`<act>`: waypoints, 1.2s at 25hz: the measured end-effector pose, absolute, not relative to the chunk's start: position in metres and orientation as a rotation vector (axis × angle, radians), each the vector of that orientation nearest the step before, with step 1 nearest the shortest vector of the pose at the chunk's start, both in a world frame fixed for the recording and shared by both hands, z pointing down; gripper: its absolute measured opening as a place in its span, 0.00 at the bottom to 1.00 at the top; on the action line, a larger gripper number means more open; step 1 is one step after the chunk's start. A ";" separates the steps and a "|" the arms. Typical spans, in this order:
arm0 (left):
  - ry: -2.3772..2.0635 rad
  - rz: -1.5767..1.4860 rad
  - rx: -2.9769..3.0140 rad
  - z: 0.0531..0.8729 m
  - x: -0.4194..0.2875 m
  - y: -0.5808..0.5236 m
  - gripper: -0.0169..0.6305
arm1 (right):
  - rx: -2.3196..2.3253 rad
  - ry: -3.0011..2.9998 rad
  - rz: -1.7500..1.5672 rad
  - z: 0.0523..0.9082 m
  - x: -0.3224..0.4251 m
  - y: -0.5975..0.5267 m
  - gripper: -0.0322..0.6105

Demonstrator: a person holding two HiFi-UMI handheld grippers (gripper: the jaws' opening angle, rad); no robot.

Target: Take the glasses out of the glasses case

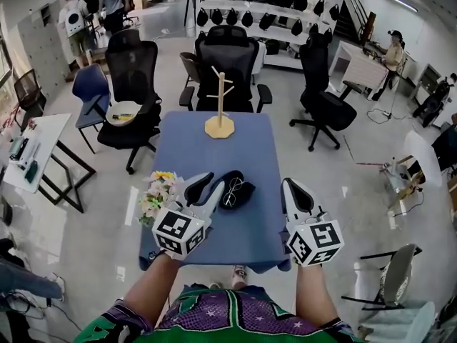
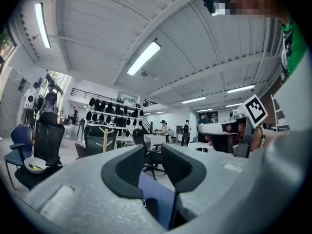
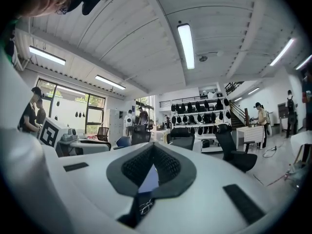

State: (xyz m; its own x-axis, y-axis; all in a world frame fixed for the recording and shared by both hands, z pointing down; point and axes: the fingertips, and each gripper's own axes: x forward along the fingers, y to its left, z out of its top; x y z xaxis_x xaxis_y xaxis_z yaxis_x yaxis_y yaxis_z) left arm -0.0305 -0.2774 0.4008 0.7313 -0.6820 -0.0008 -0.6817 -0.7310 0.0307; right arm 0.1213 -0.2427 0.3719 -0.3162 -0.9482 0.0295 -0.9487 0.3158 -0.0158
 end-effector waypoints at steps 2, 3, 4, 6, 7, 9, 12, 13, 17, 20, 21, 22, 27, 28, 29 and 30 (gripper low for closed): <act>-1.138 0.034 2.893 0.416 -0.024 -0.285 0.19 | 1.822 -2.534 0.051 0.376 0.124 -0.247 0.05; -1.140 0.068 2.891 0.424 -0.021 -0.290 0.19 | 1.817 -2.533 0.055 0.378 0.125 -0.249 0.05; -1.142 0.103 2.885 0.433 -0.018 -0.294 0.19 | 1.814 -2.531 0.062 0.380 0.127 -0.251 0.05; -1.134 0.159 2.860 0.452 -0.012 -0.302 0.19 | 1.809 -2.523 0.081 0.384 0.131 -0.254 0.05; -1.129 0.180 2.846 0.461 -0.009 -0.305 0.19 | 1.808 -2.520 0.089 0.386 0.134 -0.255 0.05; -1.122 0.212 2.825 0.477 -0.001 -0.314 0.19 | 1.803 -2.519 0.097 0.389 0.140 -0.261 0.05; -1.116 0.266 2.798 0.499 0.011 -0.328 0.19 | 1.788 -2.515 0.106 0.396 0.148 -0.274 0.05; -1.113 0.290 2.788 0.508 0.013 -0.331 0.19 | 1.783 -2.511 0.113 0.399 0.150 -0.278 0.05; -1.101 0.360 2.735 0.545 0.020 -0.340 0.19 | 1.766 -2.491 0.145 0.416 0.157 -0.292 0.05; -1.098 0.391 2.701 0.568 0.025 -0.347 0.19 | 1.749 -2.479 0.164 0.430 0.161 -0.302 0.05; -1.098 0.400 2.691 0.574 0.027 -0.351 0.19 | 1.742 -2.473 0.167 0.434 0.162 -0.307 0.05; -1.099 0.409 2.682 0.580 0.028 -0.354 0.19 | 1.734 -2.467 0.171 0.439 0.162 -0.311 0.05; -1.103 0.452 2.641 0.604 0.037 -0.367 0.19 | 1.700 -2.455 0.218 0.461 0.167 -0.323 0.05; -1.105 0.463 2.635 0.609 0.038 -0.369 0.19 | 1.693 -2.456 0.226 0.464 0.167 -0.325 0.05; -1.106 0.474 2.628 0.614 0.039 -0.371 0.19 | 1.686 -2.457 0.232 0.467 0.167 -0.327 0.05; -1.107 0.486 2.621 0.619 0.039 -0.373 0.19 | 1.679 -2.459 0.237 0.470 0.167 -0.330 0.05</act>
State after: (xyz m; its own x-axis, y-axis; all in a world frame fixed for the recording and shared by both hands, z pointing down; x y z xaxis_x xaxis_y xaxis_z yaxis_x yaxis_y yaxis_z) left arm 0.0394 -0.3733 0.6189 0.6544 -0.6429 0.3979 -0.7280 -0.6779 0.1021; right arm 0.1672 -0.3297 0.4698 -0.3600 -0.9077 0.2159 -0.9322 0.3594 -0.0431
